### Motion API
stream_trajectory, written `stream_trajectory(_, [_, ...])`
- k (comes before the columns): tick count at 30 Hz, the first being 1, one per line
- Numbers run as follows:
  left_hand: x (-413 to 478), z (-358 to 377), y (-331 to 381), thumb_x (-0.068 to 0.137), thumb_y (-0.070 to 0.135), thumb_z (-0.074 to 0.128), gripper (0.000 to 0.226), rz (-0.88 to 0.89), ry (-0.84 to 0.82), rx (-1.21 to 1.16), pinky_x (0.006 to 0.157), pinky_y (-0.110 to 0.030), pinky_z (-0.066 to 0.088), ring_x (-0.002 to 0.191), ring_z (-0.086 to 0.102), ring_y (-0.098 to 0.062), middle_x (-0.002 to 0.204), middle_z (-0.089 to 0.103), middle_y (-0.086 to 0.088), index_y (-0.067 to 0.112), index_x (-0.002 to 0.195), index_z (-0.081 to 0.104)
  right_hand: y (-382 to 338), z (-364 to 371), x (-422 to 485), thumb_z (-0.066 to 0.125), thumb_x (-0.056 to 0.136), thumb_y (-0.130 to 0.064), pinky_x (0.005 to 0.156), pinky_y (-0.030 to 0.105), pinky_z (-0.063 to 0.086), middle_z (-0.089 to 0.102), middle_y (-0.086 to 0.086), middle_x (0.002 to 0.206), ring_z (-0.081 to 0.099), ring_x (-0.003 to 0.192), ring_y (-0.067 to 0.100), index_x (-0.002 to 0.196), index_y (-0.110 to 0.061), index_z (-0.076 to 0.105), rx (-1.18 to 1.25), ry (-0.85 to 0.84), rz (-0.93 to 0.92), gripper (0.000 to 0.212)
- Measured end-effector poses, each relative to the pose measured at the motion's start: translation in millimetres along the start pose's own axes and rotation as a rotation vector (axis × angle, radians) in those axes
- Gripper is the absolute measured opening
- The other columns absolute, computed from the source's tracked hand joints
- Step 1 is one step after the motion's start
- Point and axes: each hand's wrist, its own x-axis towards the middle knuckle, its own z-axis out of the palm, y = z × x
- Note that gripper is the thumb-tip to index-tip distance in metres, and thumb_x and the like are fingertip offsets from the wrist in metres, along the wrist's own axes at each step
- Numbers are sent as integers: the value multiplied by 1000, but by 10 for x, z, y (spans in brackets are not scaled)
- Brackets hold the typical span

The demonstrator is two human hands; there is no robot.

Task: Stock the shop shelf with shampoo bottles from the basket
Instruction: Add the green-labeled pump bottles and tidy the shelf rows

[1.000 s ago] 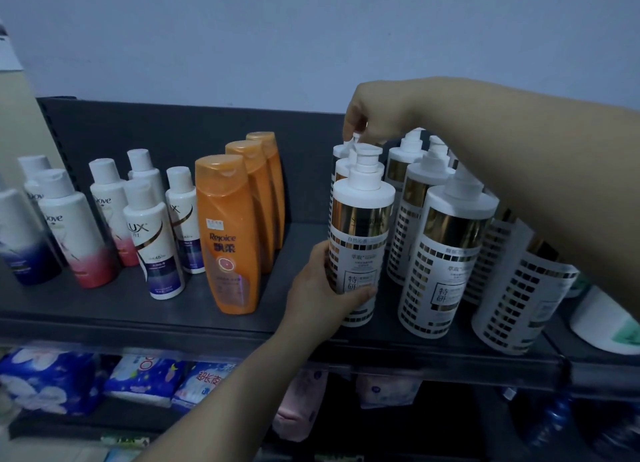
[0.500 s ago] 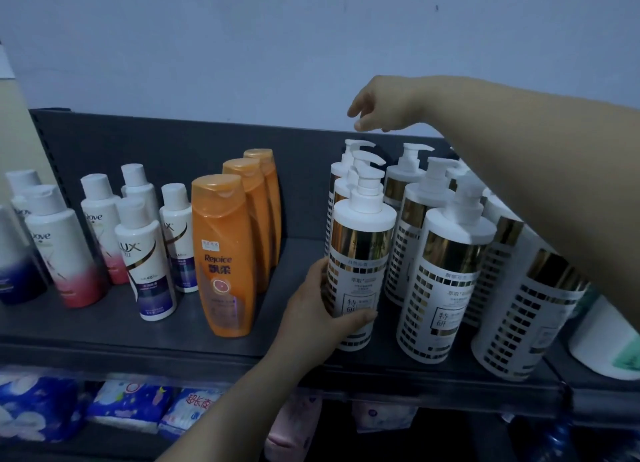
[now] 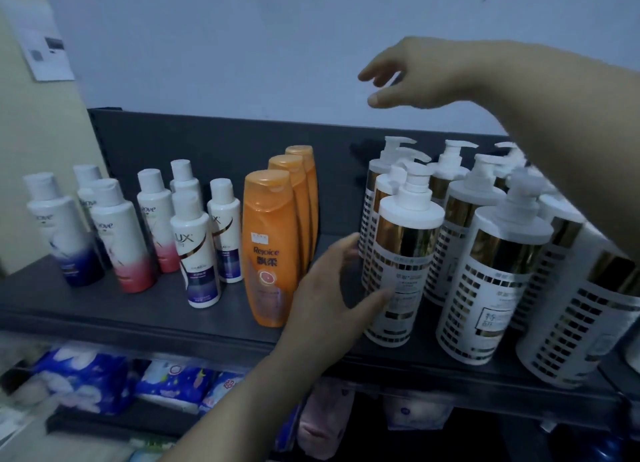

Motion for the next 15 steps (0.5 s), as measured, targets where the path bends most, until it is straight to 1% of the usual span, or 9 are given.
stream_trajectory(1, [-38, -106, 4, 80, 38, 73, 57, 58, 89, 26, 88, -1, 37, 109, 45, 22, 111, 50, 34, 50, 125, 41, -81, 0, -28, 57, 92, -42, 97, 36, 43, 54, -6, 135, 56, 116, 19, 139, -30, 47, 39, 37, -12, 50])
stream_trajectory(2, [-66, -210, -9, 82, 36, 71, 53, 130, 207, 65, 91, -6, 40, 109, 49, 15, 113, 53, 26, 37, 129, 47, -185, -5, -92, 58, 91, -43, 96, 35, 43, 53, -6, 135, 55, 117, 19, 139, -30, 46, 51, 78, -40, 51])
stream_trajectory(4, [-111, -393, -131, 81, 27, 71, 53, 263, 446, 151, 92, -13, 43, 106, 50, 5, 114, 50, 15, 17, 130, 51, -431, 71, -247, 59, 90, -43, 99, 33, 41, 52, -5, 137, 52, 121, 17, 141, -30, 43, 107, 148, -105, 55])
stream_trajectory(5, [-122, -473, -206, 80, 22, 72, 58, 262, 520, 159, 94, -15, 42, 108, 49, 0, 116, 46, 13, 14, 131, 48, -539, 144, -311, 60, 90, -42, 100, 31, 39, 50, -4, 138, 50, 123, 16, 143, -30, 41, 147, 159, -124, 58])
stream_trajectory(6, [-124, -545, -268, 78, 19, 75, 65, 204, 548, 131, 97, -15, 41, 113, 47, -2, 120, 43, 12, 14, 135, 44, -616, 253, -374, 61, 90, -41, 101, 28, 37, 47, -4, 142, 47, 126, 15, 145, -29, 38, 193, 153, -140, 61])
stream_trajectory(8, [-108, -658, -383, 77, 14, 79, 80, 26, 490, 43, 102, -11, 36, 123, 43, -3, 133, 40, 6, 19, 142, 34, -765, 545, -501, 62, 90, -37, 98, 20, 30, 40, -4, 149, 41, 132, 12, 149, -28, 30, 295, 140, -143, 68])
stream_trajectory(10, [-79, -742, -518, 77, 12, 79, 83, -72, 364, -51, 101, -16, 40, 121, 49, -3, 134, 46, 6, 28, 142, 30, -838, 899, -581, 65, 88, -33, 102, 21, 28, 37, -3, 151, 38, 136, 13, 150, -27, 25, 435, 152, -116, 74])
stream_trajectory(12, [-51, -824, -655, 81, 6, 75, 72, -111, 241, -130, 92, -19, 47, 109, 58, 1, 124, 55, 9, 33, 134, 36, -866, 1261, -648, 68, 86, -30, 107, 26, 30, 38, -2, 150, 38, 136, 15, 151, -26, 23, 590, 172, -69, 79])
stream_trajectory(15, [-28, -921, -734, 84, 3, 69, 55, -183, 77, -151, 80, -17, 49, 93, 64, 5, 111, 62, 9, 20, 131, 46, -859, 1721, -734, 68, 86, -26, 112, 34, 32, 37, 1, 150, 38, 136, 16, 152, -26, 16, 764, 147, -13, 85])
